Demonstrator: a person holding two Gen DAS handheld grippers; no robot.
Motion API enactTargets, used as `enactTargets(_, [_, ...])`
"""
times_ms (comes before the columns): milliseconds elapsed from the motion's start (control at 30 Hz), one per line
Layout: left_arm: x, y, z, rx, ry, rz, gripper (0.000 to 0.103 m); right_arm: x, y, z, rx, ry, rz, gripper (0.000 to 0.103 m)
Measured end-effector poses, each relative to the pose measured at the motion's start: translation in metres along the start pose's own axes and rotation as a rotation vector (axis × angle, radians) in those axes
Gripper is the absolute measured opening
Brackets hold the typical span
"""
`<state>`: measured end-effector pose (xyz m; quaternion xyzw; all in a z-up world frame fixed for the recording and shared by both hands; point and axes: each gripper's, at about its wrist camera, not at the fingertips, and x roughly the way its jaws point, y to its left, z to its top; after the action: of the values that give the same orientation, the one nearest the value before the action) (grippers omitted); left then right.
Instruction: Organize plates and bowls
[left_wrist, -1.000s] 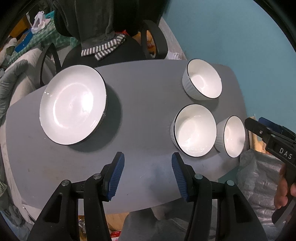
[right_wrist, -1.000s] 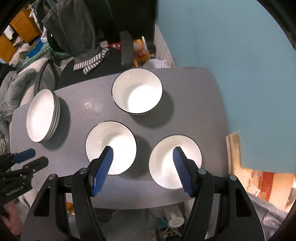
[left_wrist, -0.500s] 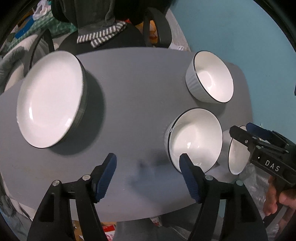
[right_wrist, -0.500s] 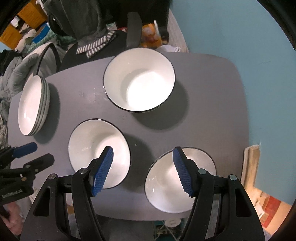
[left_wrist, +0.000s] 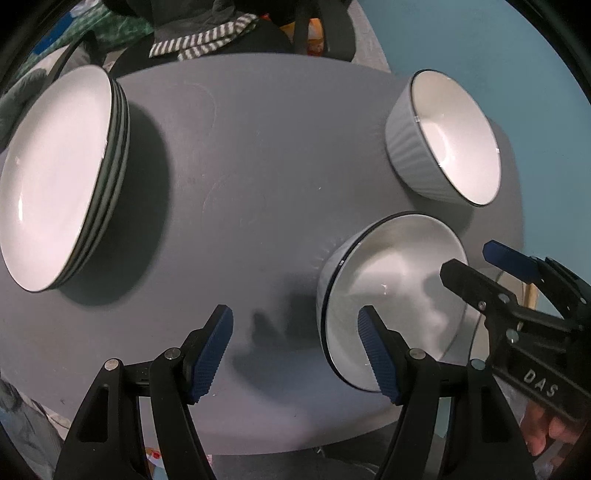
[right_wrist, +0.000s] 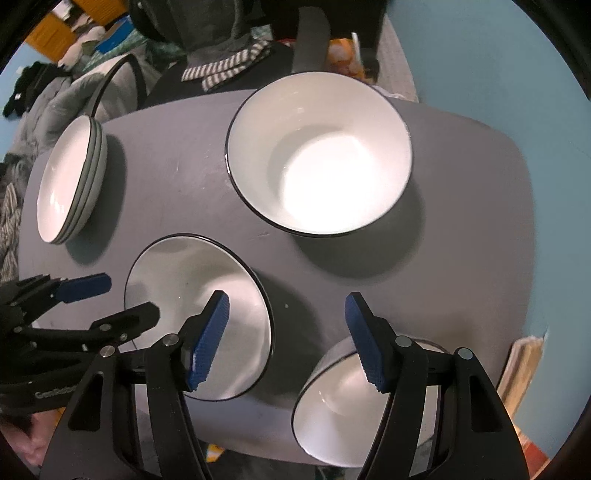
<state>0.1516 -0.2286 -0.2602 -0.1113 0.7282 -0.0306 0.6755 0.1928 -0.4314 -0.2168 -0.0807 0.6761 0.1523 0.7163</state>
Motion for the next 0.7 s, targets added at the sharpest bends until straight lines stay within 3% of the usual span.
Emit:
enactTargets(133, [0.006, 0.0, -0.001, -0.009, 0.006, -0.011, 0.071, 0.007, -0.001, 0.002, -0.025, 0.006, 0.01, 0.061])
enactTargets(233, [0.011, -0.001, -0.001, 0.003, 0.016, 0.003, 0.056, 0.012, -0.004, 0.001, -0.025, 0.021, 0.028, 0.051])
enactTargets(400, [0.012, 0.001, -0.003, 0.001, 0.013, 0.002, 0.055, 0.017, -0.004, 0.0, -0.037, 0.035, 0.055, 0.038])
enactTargets(567, [0.014, 0.004, -0.015, 0.006, 0.028, 0.0, 0.036, 0.019, -0.005, -0.006, -0.035, 0.039, 0.065, 0.023])
enactTargets(700, [0.014, 0.01, -0.02, -0.003, 0.035, -0.025, 0.029, 0.022, -0.007, -0.004, -0.028, 0.044, 0.07, 0.015])
